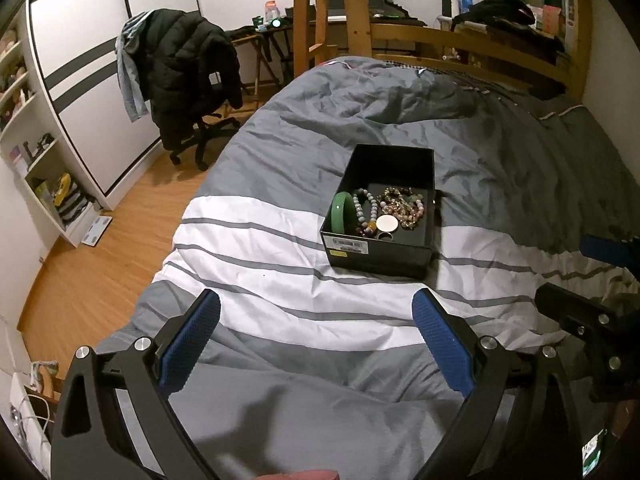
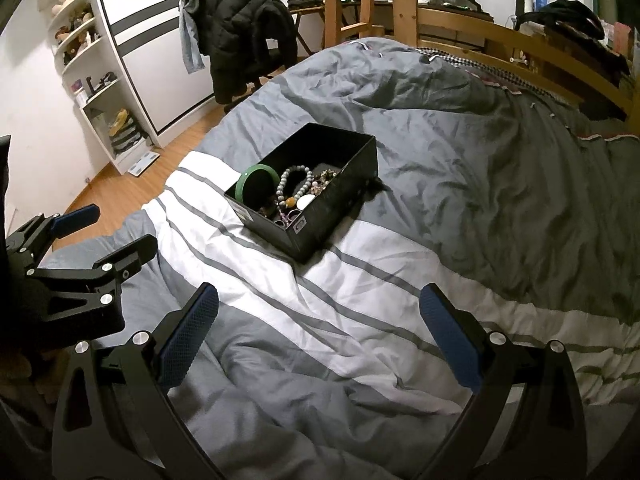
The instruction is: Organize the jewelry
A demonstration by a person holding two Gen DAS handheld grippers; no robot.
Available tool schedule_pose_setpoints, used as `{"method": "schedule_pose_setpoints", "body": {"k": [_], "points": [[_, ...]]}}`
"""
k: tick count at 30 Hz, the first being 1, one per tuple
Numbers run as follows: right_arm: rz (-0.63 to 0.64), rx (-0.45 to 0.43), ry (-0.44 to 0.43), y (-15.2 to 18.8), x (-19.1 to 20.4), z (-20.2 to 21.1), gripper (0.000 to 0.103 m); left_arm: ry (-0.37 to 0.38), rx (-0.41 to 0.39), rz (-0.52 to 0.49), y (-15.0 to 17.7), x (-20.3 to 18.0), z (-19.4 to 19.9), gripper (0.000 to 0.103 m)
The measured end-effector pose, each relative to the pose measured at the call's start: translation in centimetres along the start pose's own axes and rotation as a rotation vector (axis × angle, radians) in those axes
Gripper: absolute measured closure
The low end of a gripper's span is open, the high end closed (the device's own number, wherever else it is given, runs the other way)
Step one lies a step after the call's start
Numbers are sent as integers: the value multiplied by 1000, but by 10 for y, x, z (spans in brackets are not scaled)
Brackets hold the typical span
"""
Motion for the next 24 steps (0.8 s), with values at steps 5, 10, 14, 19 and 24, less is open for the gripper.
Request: {"method": "schedule_pose_setpoints", "body": {"k": [5,10,14,19,24], "points": [[-2,3,0,1,-1,-2,4,3,6,-6,0,-2,-1,8],[-3,6,2,1,-1,-2,4,11,10,-6,1,-3,-2,8],[-3,6,2,2,0,-3,4,17,9,-11,0,-5,-3,8],[-4,7,1,2,0,-3,4,19,11,-13,1,-7,-2,8],[-6,6,3,1,-1,-3,4,20,10,-17,1,-9,-3,8]]}}
Point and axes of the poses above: each gripper's, at about its wrist camera, not at the fingertips, and z roughly against the way its jaws point, x to its left, y to its underside, the point moved 7 cm from there along -z, roughly the way its jaws point, and after that the axes turned 1 degree about y, right-handed, at the moved point
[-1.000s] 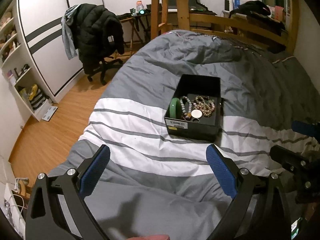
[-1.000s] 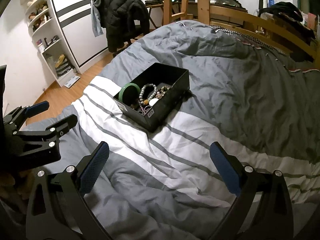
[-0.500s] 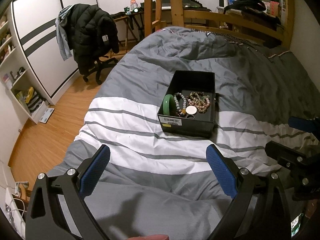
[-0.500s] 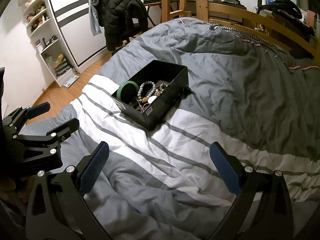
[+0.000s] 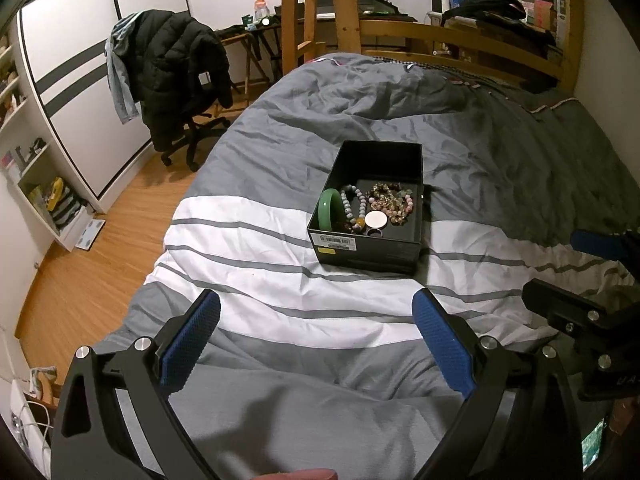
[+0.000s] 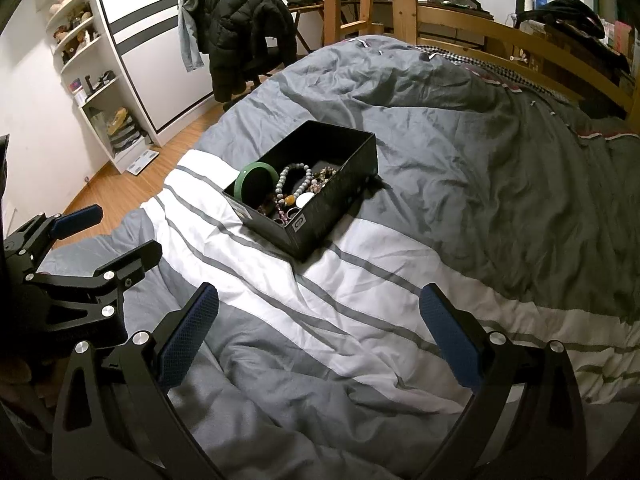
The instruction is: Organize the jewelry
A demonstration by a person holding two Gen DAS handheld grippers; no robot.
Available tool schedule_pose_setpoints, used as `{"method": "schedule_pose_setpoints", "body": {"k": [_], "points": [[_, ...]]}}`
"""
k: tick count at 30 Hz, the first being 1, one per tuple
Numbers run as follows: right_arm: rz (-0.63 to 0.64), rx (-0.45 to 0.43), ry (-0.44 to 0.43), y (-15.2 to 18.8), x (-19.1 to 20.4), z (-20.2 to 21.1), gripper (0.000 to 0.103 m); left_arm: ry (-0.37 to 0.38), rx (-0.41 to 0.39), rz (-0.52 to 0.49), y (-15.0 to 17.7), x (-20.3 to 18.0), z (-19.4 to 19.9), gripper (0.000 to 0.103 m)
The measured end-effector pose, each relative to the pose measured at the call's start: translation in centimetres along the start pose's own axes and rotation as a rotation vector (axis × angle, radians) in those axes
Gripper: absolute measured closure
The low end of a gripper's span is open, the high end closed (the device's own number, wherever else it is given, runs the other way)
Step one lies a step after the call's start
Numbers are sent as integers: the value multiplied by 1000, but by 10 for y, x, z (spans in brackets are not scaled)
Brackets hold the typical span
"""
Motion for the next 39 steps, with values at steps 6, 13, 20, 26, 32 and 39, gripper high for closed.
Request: {"method": "schedule_pose_setpoints", "body": {"k": [6,13,20,26,32,39], "points": [[-3,-3,-2,0,0,0,4,4,4,-2,1,-2,-1,8],[-4,-3,-2,0,0,0,4,8,3,-4,1,-2,-1,8],[-4,-4,0,0,0,1,4,7,3,-5,1,-2,-1,8],[-5,-3,-1,0,0,0,4,7,3,-4,1,-2,-1,8],[-3,-4,-2,0,0,0,4,6,4,-4,1,-2,-1,8],[-5,-3,-3,0,0,0,4,6,4,-5,1,-3,-1,8]]}}
Point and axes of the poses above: each gripper's, at about its wrist camera, not at the fingertips, and z roughly against the way its jaws point, x to its left, y to its underside, the point moved 7 cm from there along -z, roughly the way its jaws point, and after that the axes turned 1 degree about y, right-handed, at the moved point
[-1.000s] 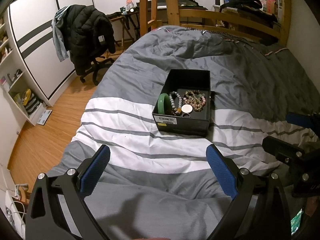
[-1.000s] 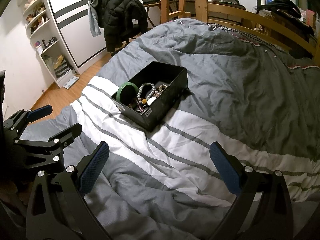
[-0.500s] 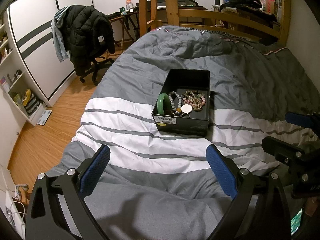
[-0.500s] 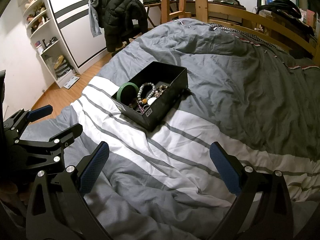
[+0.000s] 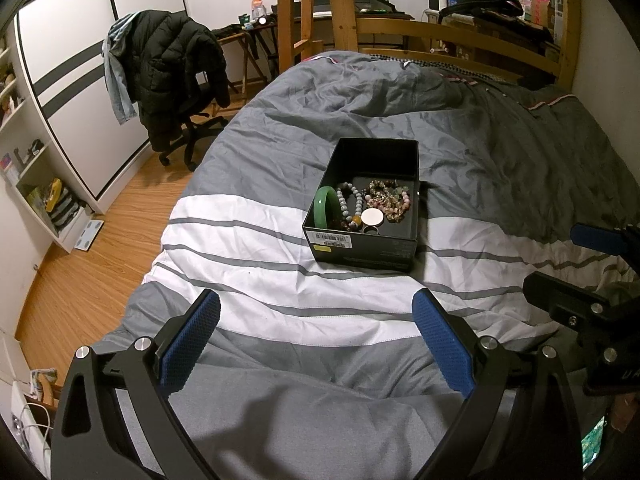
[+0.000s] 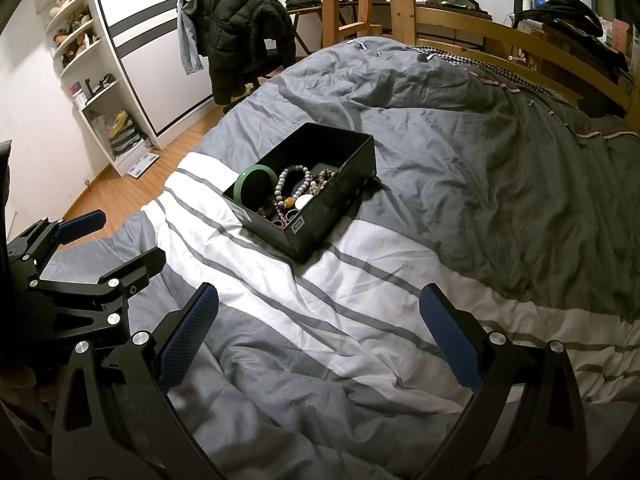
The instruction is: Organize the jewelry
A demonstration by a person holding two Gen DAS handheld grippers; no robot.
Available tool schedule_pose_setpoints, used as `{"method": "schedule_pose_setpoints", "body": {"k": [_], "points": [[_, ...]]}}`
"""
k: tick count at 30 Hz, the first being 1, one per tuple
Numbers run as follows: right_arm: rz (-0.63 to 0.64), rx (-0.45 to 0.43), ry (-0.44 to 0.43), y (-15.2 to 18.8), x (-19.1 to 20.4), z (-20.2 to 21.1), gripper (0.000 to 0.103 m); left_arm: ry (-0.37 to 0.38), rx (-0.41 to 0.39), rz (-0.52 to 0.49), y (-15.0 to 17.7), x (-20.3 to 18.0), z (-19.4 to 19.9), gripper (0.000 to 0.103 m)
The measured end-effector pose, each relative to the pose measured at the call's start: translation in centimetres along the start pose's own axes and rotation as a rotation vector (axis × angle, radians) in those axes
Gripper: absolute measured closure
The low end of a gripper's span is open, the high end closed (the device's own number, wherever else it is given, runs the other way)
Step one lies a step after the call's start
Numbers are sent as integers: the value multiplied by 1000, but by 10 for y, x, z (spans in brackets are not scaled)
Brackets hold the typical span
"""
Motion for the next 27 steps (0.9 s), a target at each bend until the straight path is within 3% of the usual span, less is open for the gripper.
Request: {"method": "schedule_pose_setpoints", "body": {"k": [27], "points": [[-5,5,-10,0,2,0,4,2,9,-6,2,1,-1,8]]}}
Point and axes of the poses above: each gripper's, at about its wrist camera, not at the fingertips, and z roughly against the way its jaws point, x to its left, y to its underside, the point moved 7 cm from there along -z, roughly the way its jaws point, and after that the axes turned 1 degree about y, right-handed, at the moved point
